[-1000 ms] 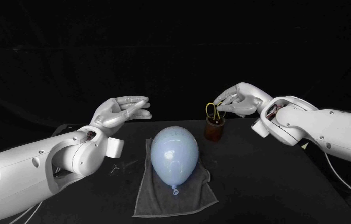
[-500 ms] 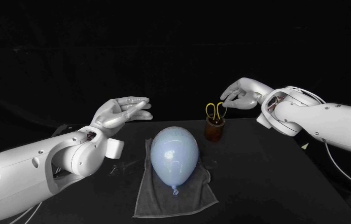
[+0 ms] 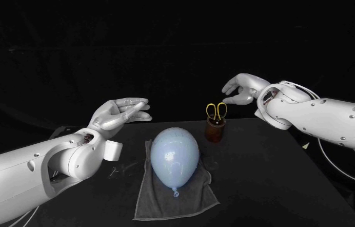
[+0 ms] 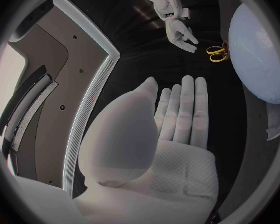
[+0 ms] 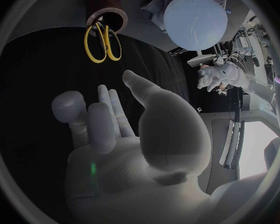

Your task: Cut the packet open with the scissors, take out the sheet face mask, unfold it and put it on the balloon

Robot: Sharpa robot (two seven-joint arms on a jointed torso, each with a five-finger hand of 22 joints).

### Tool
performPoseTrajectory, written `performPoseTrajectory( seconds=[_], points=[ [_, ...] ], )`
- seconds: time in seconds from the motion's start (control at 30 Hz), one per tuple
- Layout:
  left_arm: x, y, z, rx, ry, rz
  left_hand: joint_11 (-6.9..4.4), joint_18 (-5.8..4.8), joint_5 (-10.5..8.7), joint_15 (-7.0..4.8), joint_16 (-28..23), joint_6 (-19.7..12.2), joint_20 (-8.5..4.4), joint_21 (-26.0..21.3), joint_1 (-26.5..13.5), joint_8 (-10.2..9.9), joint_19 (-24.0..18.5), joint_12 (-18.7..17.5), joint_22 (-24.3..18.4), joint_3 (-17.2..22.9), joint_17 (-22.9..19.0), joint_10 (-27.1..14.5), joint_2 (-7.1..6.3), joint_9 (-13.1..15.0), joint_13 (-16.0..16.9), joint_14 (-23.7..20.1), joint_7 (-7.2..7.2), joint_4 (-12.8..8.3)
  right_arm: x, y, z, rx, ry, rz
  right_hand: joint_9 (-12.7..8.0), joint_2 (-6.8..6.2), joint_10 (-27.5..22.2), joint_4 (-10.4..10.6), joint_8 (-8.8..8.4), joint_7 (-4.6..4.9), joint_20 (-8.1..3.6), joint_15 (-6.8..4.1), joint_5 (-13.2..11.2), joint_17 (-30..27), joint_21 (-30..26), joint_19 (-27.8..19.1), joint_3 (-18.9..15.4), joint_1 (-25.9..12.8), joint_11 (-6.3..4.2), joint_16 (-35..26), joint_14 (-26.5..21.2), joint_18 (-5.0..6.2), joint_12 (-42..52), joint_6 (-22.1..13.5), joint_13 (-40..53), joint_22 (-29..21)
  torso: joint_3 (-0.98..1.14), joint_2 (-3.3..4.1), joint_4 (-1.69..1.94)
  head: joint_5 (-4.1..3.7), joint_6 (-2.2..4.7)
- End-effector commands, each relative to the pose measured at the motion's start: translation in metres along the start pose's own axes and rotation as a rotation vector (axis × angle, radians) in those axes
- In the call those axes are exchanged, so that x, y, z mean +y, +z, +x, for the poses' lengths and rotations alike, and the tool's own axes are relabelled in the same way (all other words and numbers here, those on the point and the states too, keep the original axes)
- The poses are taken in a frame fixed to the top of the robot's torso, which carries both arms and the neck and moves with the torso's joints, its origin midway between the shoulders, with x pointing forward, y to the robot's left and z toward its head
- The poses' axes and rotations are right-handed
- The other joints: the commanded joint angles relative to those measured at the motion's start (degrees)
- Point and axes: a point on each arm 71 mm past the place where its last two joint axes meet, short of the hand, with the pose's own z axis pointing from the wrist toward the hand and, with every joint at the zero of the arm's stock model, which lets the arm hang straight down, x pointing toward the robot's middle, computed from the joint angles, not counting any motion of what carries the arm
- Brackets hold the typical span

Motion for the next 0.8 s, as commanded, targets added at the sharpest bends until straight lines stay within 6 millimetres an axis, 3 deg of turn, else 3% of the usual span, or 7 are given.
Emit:
performPoseTrajectory(
  seconds=[0.03, 0.17, 0.3, 0.8],
  points=[
    [-0.002, 0.0, 0.001, 0.011, -0.02, 0.006, 0.27, 0.25, 0.17, 0.5, -0.4, -0.09, 0.27, -0.34, -0.72, -0.25, -0.12, -0.35, -0.07, 0.01, 0.05, 0.05, -0.02, -0.07, 0.05, -0.02, 0.37, 0.24, 0.0, 0.005, -0.001, -0.004, -0.061, 0.005, 0.18, 0.37, -1.7, 0.76, -0.7, 0.03, 0.0, 0.57, -0.64, -0.35, -0.77, -0.74, -2.46, 1.47, 0.15, 0.02, 0.67, 0.35, 0.0, -0.78, -0.17, -0.95, 0.02, 0.26, 0.04, -0.11, 0.06],
    [-0.003, -0.001, 0.001, 0.01, -0.02, 0.006, 0.27, 0.25, 0.17, 0.5, -0.4, -0.09, 0.27, -0.34, -0.72, -0.25, -0.12, -0.35, -0.07, 0.01, 0.05, 0.05, -0.02, -0.07, 0.05, -0.02, 0.37, 0.24, 0.0, 0.011, 0.0, 0.012, -0.074, 0.011, 0.45, 1.38, -3.11, 2.48, -1.49, 0.05, 0.09, 0.74, -1.17, -0.61, -1.18, -0.63, -7.68, 3.67, 0.18, 0.32, 0.65, 0.37, 0.05, -1.49, -0.22, -1.02, -0.05, 0.63, 0.09, -0.22, 0.17],
    [-0.004, -0.001, 0.0, 0.005, -0.018, 0.006, 0.28, 0.25, 0.17, 0.51, -0.41, -0.09, 0.28, -0.35, -0.73, -0.26, -0.13, -0.36, -0.07, 0.02, 0.07, 0.05, 0.0, -0.07, 0.05, -0.03, 0.39, 0.24, 0.001, 0.016, 0.0, 0.02, -0.081, 0.012, 0.6, 1.94, -3.66, 3.62, -1.94, 0.03, 0.11, 0.8, -1.27, -1.1, -1.96, -1.01, -10.41, 5.09, 0.32, 0.3, 0.56, 0.55, 0.01, -1.81, -0.23, -1.9, -0.08, 0.94, 0.07, -0.16, 0.31],
    [-0.006, -0.001, -0.001, 0.0, -0.019, 0.006, 0.32, 0.26, 0.17, 0.53, -0.43, -0.1, 0.3, -0.38, -0.74, -0.29, -0.15, -0.41, -0.1, 0.04, 0.12, 0.07, 0.08, -0.08, 0.07, -0.06, 0.46, 0.22, 0.008, 0.031, 0.006, 0.076, -0.082, 0.012, 0.92, 3.0, -2.89, 4.94, -1.97, 0.06, 0.09, 0.73, -1.48, -0.26, -1.56, -0.23, -12.06, 6.1, 0.21, 1.05, 0.85, 0.38, 0.33, -1.29, -0.05, -0.92, -0.06, 1.73, 0.16, -0.25, 0.71]
  ],
)
